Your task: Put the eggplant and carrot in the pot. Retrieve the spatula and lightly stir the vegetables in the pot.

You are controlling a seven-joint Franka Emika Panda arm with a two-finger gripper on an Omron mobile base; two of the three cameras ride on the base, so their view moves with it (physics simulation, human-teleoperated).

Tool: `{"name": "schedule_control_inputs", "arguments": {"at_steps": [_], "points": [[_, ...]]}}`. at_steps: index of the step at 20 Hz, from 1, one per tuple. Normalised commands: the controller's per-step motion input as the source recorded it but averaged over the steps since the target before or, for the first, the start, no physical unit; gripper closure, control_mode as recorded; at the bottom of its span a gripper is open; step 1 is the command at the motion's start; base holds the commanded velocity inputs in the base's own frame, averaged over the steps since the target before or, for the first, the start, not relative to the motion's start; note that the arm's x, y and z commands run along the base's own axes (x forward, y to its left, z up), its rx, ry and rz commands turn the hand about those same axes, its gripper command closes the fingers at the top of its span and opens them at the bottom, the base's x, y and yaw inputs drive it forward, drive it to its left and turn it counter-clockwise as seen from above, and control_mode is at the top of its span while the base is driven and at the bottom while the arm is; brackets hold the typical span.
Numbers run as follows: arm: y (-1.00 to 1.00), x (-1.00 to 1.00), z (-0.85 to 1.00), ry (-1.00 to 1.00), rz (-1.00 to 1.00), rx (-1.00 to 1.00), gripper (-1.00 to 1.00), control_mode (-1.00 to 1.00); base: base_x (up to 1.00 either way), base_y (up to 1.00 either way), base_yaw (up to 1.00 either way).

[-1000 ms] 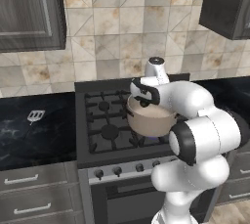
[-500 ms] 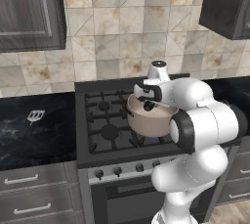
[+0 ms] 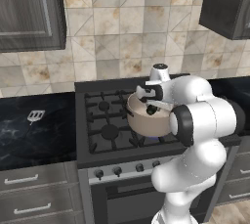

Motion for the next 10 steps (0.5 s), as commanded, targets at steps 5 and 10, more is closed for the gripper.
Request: {"name": "schedule_control_inputs", "arguments": {"at_steps": [5,10], "points": [[0.0,0.07,-0.12,0.07,0.01,0.03,1.0,-1.0,0.0,0.0,0.0],[-0.04,0.07,0.0,0.02,0.04,0.01,-1.0,-1.0,0.0,0.0,0.0]]}}
